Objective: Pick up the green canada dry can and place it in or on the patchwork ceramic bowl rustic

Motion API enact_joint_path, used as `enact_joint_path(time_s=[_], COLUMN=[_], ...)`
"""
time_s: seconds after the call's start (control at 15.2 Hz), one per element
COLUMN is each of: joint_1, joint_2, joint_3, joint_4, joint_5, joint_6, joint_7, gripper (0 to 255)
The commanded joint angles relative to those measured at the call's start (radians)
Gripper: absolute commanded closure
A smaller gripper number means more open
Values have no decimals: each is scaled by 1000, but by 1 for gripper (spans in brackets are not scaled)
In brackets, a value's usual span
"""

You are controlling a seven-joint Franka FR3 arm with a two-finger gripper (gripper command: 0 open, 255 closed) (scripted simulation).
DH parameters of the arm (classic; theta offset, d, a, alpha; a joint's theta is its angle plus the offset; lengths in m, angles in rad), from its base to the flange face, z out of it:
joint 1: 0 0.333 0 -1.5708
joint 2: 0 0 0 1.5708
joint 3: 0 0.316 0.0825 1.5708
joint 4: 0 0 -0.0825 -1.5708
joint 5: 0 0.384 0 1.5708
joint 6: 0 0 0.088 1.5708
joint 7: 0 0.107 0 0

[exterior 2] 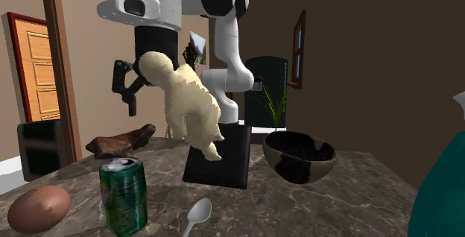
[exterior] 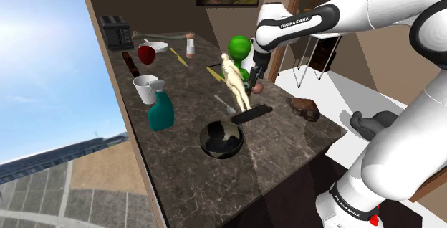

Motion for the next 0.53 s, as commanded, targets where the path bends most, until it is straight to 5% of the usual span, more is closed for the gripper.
enact_joint_path(time_s=[0.0,0.46], joint_1=[-6,-38], joint_2=[87,309], joint_3=[-8,-9], joint_4=[59,248], joint_5=[22,85], joint_6=[29,59], joint_7=[-38,-131], gripper=[0,0])
